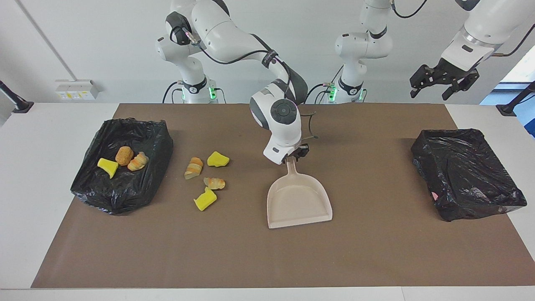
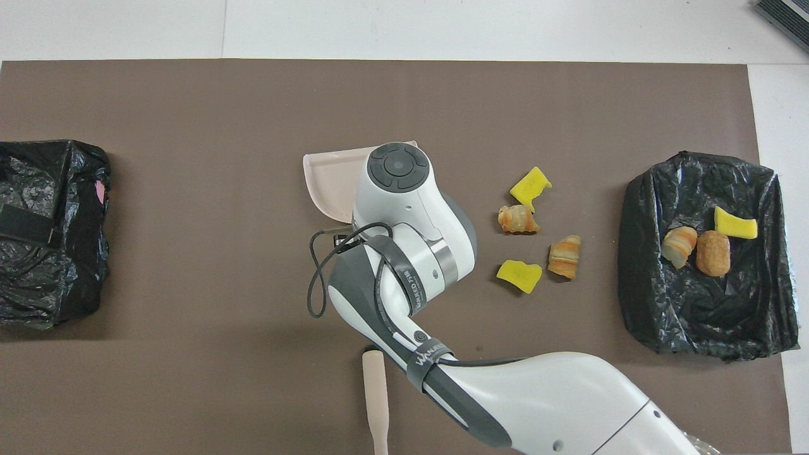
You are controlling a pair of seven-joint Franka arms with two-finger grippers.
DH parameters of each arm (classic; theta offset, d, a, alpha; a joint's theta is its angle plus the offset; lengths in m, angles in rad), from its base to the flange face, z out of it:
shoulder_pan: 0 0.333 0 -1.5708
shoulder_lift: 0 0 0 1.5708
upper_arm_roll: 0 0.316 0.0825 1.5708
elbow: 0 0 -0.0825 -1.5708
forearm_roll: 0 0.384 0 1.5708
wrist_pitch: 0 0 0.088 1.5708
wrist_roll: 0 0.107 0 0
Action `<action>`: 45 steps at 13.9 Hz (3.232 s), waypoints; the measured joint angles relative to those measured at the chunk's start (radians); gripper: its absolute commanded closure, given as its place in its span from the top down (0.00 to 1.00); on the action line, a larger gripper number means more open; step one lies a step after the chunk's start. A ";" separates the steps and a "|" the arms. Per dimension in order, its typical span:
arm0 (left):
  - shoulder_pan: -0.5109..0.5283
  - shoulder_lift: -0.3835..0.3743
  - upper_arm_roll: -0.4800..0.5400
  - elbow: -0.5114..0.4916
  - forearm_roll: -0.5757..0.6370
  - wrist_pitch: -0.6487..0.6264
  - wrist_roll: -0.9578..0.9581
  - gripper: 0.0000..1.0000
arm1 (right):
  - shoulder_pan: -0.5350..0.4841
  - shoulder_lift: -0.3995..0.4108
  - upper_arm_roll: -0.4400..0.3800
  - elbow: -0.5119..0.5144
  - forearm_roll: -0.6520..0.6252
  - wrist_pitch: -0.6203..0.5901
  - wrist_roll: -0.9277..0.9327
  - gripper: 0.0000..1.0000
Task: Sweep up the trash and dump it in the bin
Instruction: 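Lower the dustpan onto the mat and release it with the right gripper, then reach the left gripper to the dustpan handle and grasp it, then turn the dustpan with the left gripper so its mouth faces the debris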
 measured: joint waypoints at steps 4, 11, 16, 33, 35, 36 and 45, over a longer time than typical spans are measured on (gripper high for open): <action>-0.006 0.000 -0.017 0.000 0.000 0.001 0.000 1.00 | 0.000 -0.048 0.001 0.009 0.000 -0.014 0.000 1.00; -0.026 0.001 -0.092 -0.012 -0.003 0.067 -0.015 1.00 | 0.008 -0.303 0.003 -0.152 0.002 -0.191 0.000 1.00; -0.036 0.017 -0.238 -0.133 -0.003 0.247 -0.188 1.00 | 0.091 -0.508 0.005 -0.435 0.044 -0.184 0.000 1.00; -0.084 0.348 -0.532 -0.299 0.112 0.727 -0.646 1.00 | 0.403 -0.654 0.006 -0.954 0.190 0.261 0.197 1.00; -0.084 0.365 -0.532 -0.299 0.114 0.731 -0.646 1.00 | 0.423 -0.654 0.006 -0.978 0.204 0.286 0.202 1.00; -0.086 0.376 -0.535 -0.299 0.116 0.732 -0.649 1.00 | 0.430 -0.654 0.006 -0.985 0.205 0.288 0.213 1.00; -0.110 0.442 -0.539 -0.295 0.234 0.792 -0.743 0.62 | 0.475 -0.666 0.006 -1.034 0.215 0.306 0.247 0.15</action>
